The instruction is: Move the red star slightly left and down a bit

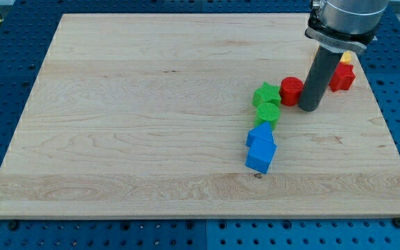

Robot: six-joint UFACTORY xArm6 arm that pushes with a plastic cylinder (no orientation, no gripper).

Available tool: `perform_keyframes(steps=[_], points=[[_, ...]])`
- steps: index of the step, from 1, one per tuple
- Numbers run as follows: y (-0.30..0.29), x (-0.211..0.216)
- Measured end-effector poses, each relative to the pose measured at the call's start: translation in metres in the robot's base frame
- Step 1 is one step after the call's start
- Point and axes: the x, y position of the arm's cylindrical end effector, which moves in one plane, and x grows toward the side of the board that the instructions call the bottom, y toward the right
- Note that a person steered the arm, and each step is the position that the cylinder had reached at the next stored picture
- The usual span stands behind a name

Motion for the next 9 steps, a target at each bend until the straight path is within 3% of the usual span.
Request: perform_keyframes(steps=[2,4,5,9], points=[[0.076,0.027],[0.131,0.003],[0.124,-0.034],[0.058,-0.054]])
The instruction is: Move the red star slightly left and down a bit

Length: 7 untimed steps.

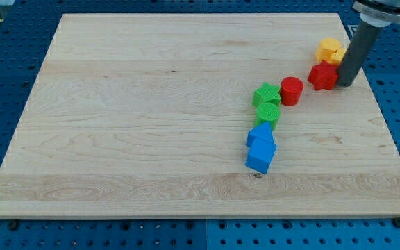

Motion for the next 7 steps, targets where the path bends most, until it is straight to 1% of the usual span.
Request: perform_keyframes(steps=[1,2,3,5,7], points=[[-0.009,-0.003],[-0.013,-0.021],[-0.021,-0.024],[-0.023,-0.067],[-0.030,-0.036]])
